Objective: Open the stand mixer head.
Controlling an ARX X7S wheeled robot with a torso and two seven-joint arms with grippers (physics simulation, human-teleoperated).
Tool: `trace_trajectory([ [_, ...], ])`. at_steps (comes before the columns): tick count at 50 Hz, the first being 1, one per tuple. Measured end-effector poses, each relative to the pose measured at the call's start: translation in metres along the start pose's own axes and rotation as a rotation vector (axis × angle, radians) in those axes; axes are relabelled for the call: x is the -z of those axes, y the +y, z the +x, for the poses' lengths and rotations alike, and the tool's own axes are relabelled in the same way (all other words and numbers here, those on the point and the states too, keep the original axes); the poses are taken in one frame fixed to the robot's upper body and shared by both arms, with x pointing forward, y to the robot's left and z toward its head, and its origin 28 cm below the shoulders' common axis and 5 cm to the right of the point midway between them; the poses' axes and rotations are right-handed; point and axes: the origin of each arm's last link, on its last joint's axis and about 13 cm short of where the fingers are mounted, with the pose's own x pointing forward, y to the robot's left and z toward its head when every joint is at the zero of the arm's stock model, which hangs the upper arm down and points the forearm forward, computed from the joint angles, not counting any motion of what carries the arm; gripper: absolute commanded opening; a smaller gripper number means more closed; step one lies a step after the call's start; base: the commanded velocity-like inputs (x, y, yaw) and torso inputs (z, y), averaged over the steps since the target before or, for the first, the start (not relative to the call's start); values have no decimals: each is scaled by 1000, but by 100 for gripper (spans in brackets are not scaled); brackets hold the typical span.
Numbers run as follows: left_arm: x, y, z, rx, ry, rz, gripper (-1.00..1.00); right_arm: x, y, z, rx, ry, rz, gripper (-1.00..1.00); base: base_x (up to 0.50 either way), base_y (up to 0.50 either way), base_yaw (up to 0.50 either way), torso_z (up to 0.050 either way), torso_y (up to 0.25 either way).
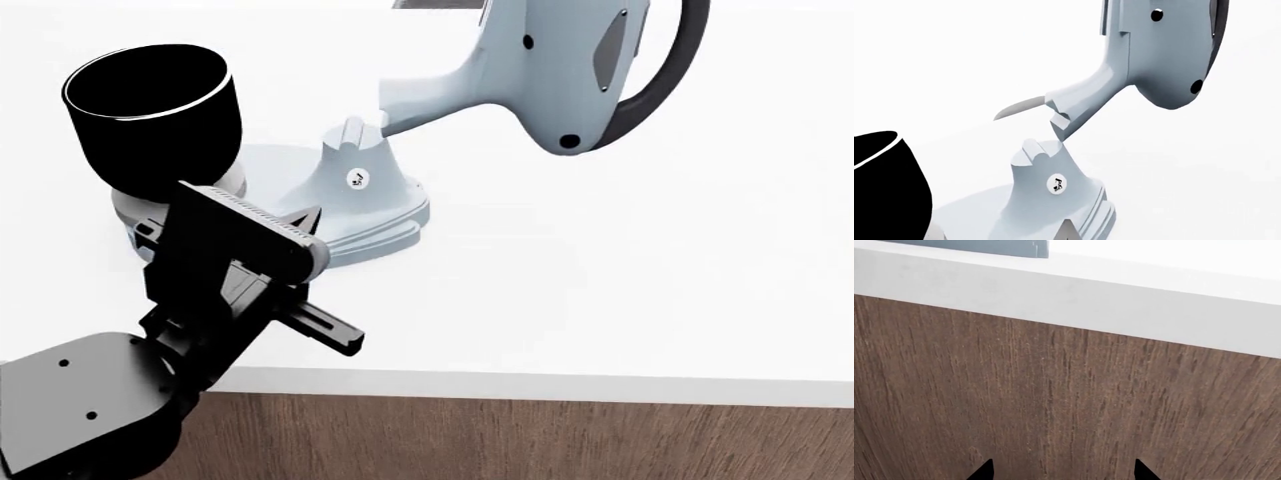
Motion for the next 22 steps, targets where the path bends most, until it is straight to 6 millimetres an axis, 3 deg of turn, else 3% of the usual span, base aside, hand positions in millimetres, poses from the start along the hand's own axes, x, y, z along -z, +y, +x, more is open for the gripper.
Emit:
trace_trajectory([
  [22,-3,-2,-6,54,-5,-31,-100,1,3,0,-5,-2,-7,100,0,0,0,0,0],
])
